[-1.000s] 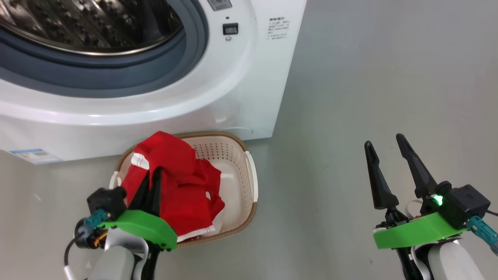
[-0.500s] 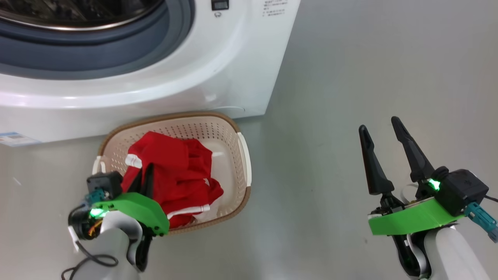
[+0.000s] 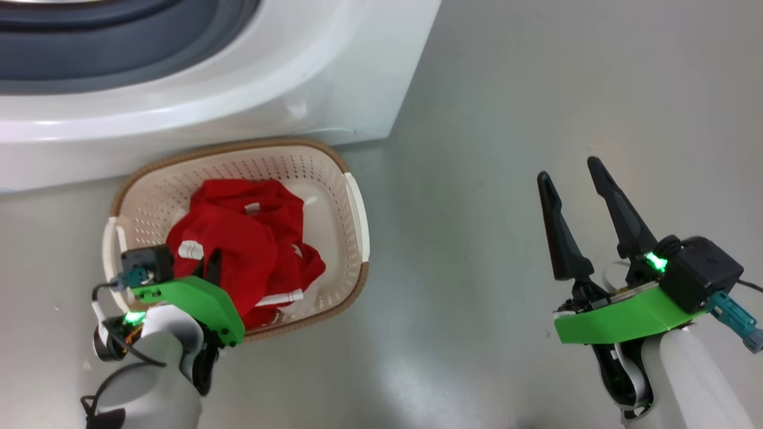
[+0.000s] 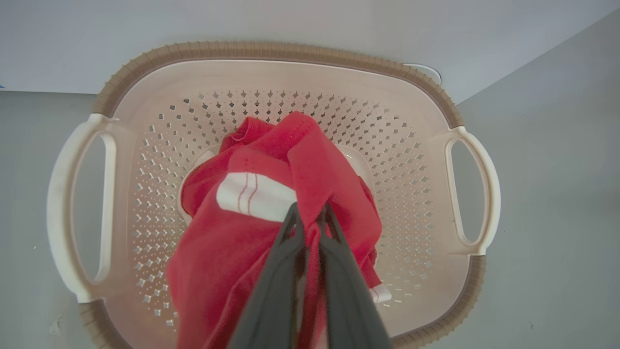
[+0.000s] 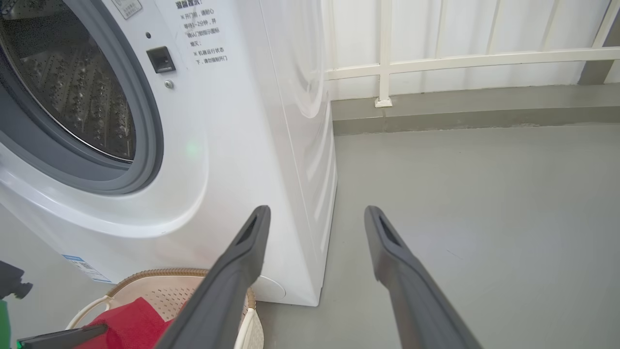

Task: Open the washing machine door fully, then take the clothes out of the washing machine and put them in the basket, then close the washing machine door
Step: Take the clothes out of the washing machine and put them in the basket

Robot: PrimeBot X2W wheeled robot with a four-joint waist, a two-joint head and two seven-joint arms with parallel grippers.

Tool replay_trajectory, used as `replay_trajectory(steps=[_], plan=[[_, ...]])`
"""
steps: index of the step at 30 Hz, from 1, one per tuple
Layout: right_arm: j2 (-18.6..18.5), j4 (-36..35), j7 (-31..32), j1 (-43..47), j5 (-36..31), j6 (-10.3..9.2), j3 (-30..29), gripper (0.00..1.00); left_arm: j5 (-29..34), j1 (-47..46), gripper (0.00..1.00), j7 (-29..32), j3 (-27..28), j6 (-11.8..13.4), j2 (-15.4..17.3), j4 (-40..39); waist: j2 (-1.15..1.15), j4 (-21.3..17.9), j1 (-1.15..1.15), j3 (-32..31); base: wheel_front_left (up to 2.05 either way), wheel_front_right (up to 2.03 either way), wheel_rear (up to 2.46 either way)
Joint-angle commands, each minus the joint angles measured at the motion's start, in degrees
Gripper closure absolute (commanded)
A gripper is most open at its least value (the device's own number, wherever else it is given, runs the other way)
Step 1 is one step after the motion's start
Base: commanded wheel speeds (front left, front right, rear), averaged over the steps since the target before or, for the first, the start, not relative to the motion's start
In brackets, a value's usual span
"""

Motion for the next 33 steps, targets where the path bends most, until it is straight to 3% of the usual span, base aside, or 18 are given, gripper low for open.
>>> replay_trajectory(steps=[1,13,14,15,16,17,18,33], plan=[[-0.22,-1.36,-0.36,-0.88,0.37,0.35,1.61,0.00,-0.45,-0.73,1.00,0.71,0.87,-0.26,1.89,0.57,0.00,-0.99,0.00,2.03,0.00,0.00,0.00],[-0.22,-1.21,-0.36,-2.97,1.49,0.35,2.50,0.00,-1.27,-4.23,1.00,4.31,0.10,-0.56,4.64,3.12,0.00,-2.49,0.00,6.65,0.00,0.00,0.00],[-0.22,-1.13,-0.36,-3.17,1.60,0.35,2.62,0.00,-1.44,-4.50,0.73,4.52,0.06,-0.58,5.06,3.26,0.00,-2.67,0.00,6.89,0.00,0.00,0.00],[-0.22,-1.06,-0.36,-3.27,1.68,0.35,2.71,0.00,-1.59,-4.53,0.60,4.86,0.14,-0.41,5.35,3.36,0.00,-2.79,0.00,6.95,0.00,0.00,0.00],[-0.22,-0.96,-0.36,-3.37,1.76,0.35,2.79,0.00,-1.77,-4.52,0.39,5.23,0.24,-0.21,5.57,3.44,0.00,-2.90,0.00,6.96,0.00,0.00,0.00],[-0.22,-0.88,-0.36,-3.43,1.85,0.35,2.84,0.00,-2.03,-4.49,0.08,5.54,0.41,-0.07,5.70,3.51,0.00,-3.00,0.00,6.93,0.00,0.00,0.00],[-0.22,-0.80,-0.36,-3.46,1.94,0.35,2.84,0.00,-2.23,-4.46,0.00,5.69,0.52,-0.02,5.79,3.57,0.00,-3.07,0.00,6.85,0.00,0.00,0.00],[-0.22,0.42,-0.36,-1.96,1.48,0.35,1.50,0.00,-3.67,-1.86,0.00,0.85,-0.55,-0.69,3.83,2.99,0.00,-1.28,0.00,1.64,0.00,0.00,0.00]])
